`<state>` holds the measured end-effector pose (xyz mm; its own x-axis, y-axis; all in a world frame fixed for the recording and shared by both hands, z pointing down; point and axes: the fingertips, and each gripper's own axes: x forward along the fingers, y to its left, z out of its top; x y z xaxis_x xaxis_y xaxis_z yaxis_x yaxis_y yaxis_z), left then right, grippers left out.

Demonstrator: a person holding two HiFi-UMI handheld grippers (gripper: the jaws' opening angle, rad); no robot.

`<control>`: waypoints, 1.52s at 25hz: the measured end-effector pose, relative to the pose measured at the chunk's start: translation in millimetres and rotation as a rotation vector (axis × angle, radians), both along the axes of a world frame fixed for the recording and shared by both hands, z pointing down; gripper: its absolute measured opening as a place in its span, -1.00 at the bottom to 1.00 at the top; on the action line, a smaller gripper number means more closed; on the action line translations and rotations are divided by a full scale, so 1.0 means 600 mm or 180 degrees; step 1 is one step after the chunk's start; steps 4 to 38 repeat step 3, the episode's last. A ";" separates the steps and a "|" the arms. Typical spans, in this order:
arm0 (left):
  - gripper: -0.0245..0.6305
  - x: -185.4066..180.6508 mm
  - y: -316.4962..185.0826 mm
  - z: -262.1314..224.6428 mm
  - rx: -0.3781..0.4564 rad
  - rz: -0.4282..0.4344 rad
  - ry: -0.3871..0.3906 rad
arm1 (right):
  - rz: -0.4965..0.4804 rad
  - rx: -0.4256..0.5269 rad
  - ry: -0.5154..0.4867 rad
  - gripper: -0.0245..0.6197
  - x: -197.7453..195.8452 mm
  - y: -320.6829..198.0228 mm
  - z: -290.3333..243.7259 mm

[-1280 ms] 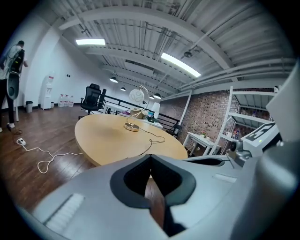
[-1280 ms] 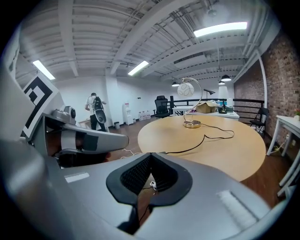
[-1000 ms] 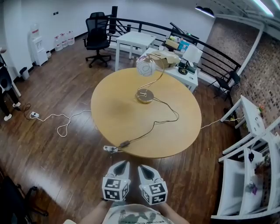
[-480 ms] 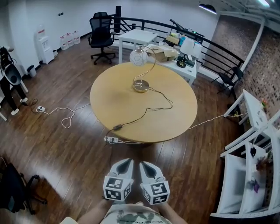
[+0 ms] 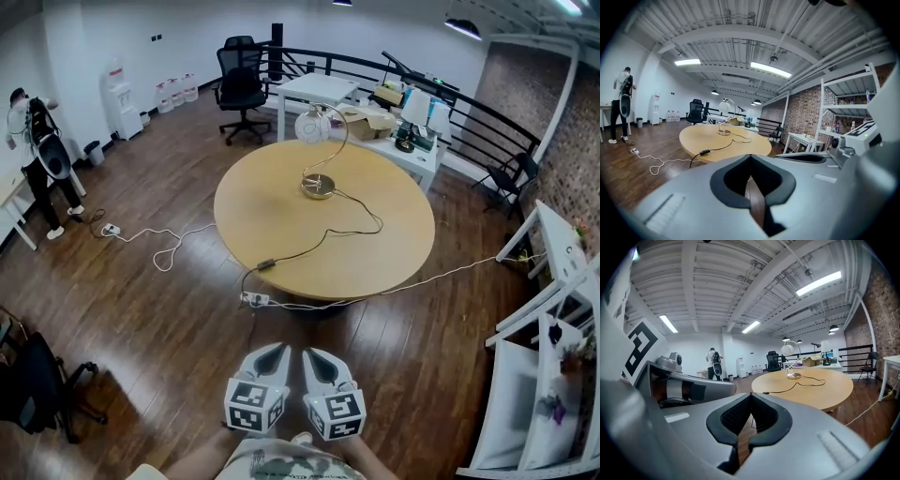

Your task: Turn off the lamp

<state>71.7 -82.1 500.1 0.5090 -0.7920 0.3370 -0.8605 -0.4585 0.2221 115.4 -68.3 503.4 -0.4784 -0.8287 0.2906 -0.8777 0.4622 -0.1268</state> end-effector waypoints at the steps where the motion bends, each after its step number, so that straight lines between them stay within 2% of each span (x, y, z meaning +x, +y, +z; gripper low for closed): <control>1: -0.93 0.001 0.005 -0.001 -0.0002 -0.0006 -0.0006 | -0.0002 0.0001 -0.0010 -0.92 0.002 0.004 -0.002; 38: -0.93 0.001 0.016 -0.004 -0.0008 -0.0018 -0.0023 | -0.0005 0.0004 -0.0028 -0.92 0.005 0.011 -0.005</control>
